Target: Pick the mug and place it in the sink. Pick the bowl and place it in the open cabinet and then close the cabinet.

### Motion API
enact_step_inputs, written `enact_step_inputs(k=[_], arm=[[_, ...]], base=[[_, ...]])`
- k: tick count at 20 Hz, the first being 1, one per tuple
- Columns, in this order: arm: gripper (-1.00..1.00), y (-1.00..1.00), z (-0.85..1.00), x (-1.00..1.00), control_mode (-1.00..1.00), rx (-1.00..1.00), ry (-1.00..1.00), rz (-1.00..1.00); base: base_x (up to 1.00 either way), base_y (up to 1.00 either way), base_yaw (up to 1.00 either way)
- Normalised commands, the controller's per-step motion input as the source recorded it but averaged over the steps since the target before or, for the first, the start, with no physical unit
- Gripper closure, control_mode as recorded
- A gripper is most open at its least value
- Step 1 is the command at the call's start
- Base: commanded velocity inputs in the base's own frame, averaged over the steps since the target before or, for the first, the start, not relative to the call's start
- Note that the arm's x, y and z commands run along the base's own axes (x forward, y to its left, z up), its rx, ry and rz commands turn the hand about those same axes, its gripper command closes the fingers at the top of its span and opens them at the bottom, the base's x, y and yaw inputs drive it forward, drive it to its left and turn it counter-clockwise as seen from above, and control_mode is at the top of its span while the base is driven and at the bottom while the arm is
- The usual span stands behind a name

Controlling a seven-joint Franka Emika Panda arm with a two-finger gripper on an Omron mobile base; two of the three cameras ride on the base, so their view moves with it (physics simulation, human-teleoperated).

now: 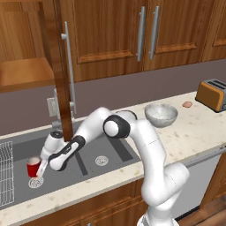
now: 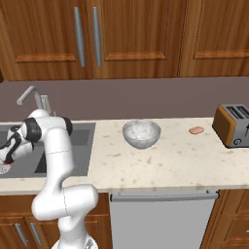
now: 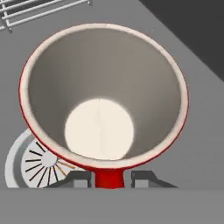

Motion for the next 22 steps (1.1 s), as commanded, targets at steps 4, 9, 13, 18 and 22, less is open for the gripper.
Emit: enact_step_inputs(k=[4,9,13,18,22], arm=[[-1.0,0.0,0.07,-0.32,-1.0,-0.03,-0.15,0.0],[-1.0,0.0,0.05,-0.31,-1.0,-0.02,-0.15,0.0],[-1.0,0.0,0.14,-0.45,-1.0,0.0,-0.19,0.0],[-1.0,-0.05,0.4,-0.44,-1.0,-0.01,-0.23,0.0],[-1.0,-0.17,0.71,-0.2,-1.0,0.0,-0.14,0.0]], base=[[0.0,0.0,0.0],[0.0,0.0,0.0],[0.0,0.0,0.0],[0.0,0.0,0.0],[0.0,0.0,0.0]])
